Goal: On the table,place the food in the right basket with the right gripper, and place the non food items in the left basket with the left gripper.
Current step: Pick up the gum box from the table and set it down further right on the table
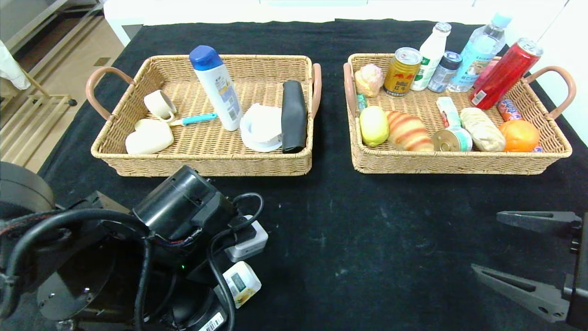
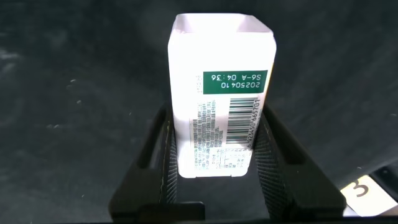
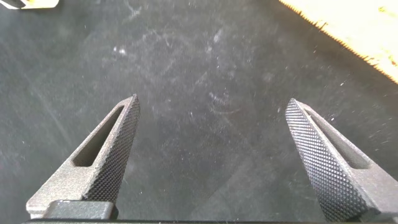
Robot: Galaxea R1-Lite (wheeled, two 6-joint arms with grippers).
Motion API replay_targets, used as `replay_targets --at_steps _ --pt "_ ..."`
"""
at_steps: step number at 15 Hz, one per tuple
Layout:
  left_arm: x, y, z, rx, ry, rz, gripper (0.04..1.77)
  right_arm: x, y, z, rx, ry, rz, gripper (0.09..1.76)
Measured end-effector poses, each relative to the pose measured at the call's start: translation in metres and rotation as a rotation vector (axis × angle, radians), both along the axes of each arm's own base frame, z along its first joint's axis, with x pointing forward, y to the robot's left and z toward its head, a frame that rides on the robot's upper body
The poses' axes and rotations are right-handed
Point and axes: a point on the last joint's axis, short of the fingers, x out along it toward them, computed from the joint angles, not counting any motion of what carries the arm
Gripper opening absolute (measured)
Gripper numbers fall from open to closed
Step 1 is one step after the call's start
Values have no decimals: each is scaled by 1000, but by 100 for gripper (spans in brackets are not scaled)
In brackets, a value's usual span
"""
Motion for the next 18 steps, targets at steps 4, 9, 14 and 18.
replay_targets --at_steps 4,9,14,18 --pt "-6 3 25 -170 -4 20 79 -2 -1 8 30 -12 -7 171" --pt "4 -12 58 -478 -54 82 79 0 -3 22 86 -18 -52 171" --pt "17 -52 68 -681 -95 100 79 2 -4 30 93 -40 -100 171" --pt "20 -85 64 -733 -92 61 79 1 -5 31 95 -49 -106 171"
